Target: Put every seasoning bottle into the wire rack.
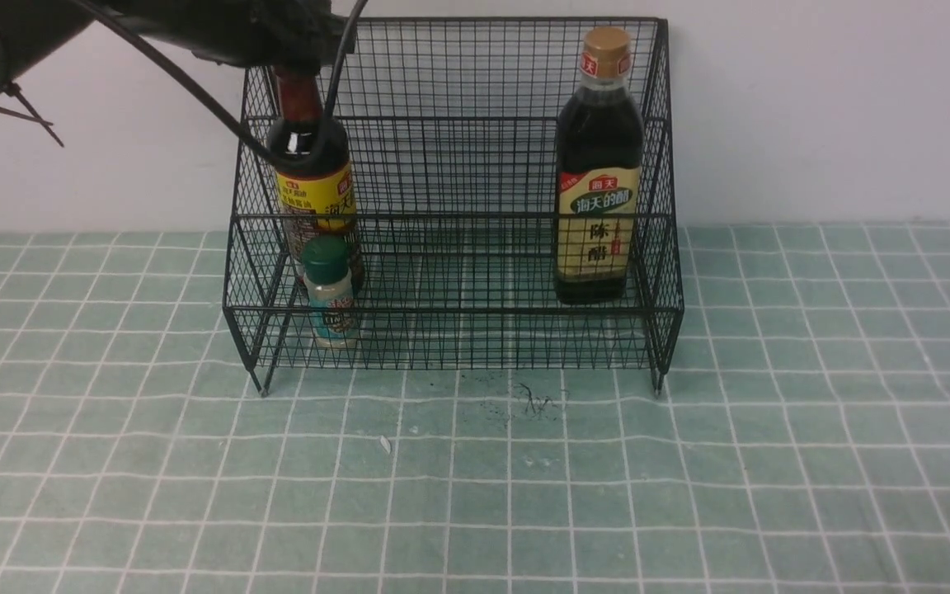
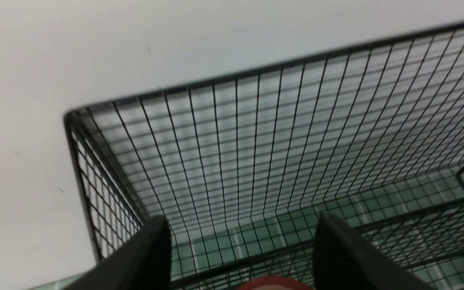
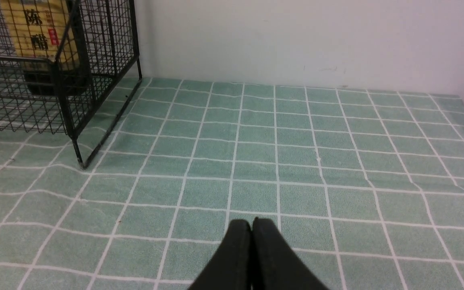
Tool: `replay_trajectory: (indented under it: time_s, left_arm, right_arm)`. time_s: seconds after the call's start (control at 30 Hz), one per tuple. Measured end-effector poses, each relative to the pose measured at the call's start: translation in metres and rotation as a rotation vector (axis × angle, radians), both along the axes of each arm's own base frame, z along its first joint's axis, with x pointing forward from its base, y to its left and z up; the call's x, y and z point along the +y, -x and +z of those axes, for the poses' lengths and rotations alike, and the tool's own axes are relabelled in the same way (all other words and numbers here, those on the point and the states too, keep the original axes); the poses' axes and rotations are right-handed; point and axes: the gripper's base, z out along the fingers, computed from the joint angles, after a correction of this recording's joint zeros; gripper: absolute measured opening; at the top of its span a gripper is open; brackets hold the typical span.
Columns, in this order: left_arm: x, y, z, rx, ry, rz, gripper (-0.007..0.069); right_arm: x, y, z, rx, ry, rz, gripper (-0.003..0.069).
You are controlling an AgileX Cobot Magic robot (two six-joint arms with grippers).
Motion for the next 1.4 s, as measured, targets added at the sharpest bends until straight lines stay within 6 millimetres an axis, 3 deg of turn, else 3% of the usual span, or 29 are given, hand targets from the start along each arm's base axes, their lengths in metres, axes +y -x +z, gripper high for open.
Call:
replay_trajectory:
  time_s: [0.17, 0.27, 0.53, 0.6, 0.63, 0.8, 1.03, 1.23, 1.4]
  left_arm:
    - [0.006, 0.026, 0.037, -0.056, -0.013, -0.006, 0.0444]
    - [0.011, 0.051, 0.061, -0.054, -0.024, -0.013, 0.0405]
    - [0.030, 0.152, 0.120, 0.039, -0.049, -0.035, 0.0046]
    - [0.032, 0.165, 0.125, 0.053, -0.049, -0.037, 0.0020]
    - [0.035, 0.183, 0.129, 0.054, -0.044, -0.040, 0.0004]
    - [0.043, 0.233, 0.117, 0.061, -0.028, -0.052, -0.0006]
    - [0.057, 0.302, 0.077, 0.041, -0.043, -0.067, -0.0006]
    - [0.063, 0.336, 0.059, 0.030, -0.031, -0.074, -0.0006]
    - [0.067, 0.363, 0.065, -0.052, -0.017, -0.084, -0.0006]
  right_arm:
    - [0.000, 0.000, 0.000, 0.000, 0.000, 0.000, -0.0015]
    - [0.000, 0.000, 0.000, 0.000, 0.000, 0.000, -0.0015]
    - [0.000, 0.000, 0.000, 0.000, 0.000, 0.000, -0.0015]
    - [0.000, 0.000, 0.000, 0.000, 0.000, 0.000, -0.0015]
    - [0.000, 0.000, 0.000, 0.000, 0.000, 0.000, -0.0015]
    - [0.000, 0.000, 0.000, 0.000, 0.000, 0.000, -0.0015]
    - [0.000, 0.000, 0.000, 0.000, 0.000, 0.000, -0.0015]
    - [0.000, 0.000, 0.000, 0.000, 0.000, 0.000, -0.0015]
    - [0.000, 0.000, 0.000, 0.000, 0.000, 0.000, -0.0015]
